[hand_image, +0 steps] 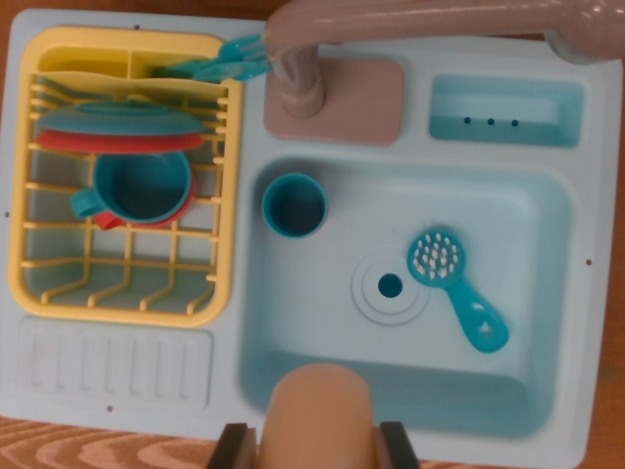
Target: Pick detergent from the sink
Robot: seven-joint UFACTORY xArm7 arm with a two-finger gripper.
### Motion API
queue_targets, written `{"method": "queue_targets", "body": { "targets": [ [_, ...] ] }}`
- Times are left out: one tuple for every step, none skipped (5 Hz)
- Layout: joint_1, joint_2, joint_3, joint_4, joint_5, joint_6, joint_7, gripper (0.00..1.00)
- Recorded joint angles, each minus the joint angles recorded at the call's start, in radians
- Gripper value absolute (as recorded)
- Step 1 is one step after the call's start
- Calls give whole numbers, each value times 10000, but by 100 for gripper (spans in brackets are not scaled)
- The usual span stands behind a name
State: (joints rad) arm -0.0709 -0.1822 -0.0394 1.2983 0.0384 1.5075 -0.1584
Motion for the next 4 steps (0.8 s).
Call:
{"method": "queue_targets", "body": {
  "targets": [
    [0, 0, 0, 0, 0, 0, 0, 100],
    [0, -45, 0, 120, -6, 164, 10, 100],
    [0, -45, 0, 120, -6, 164, 10, 100],
    [-1, -71, 0, 191, -10, 262, 15, 100]
  ]
}}
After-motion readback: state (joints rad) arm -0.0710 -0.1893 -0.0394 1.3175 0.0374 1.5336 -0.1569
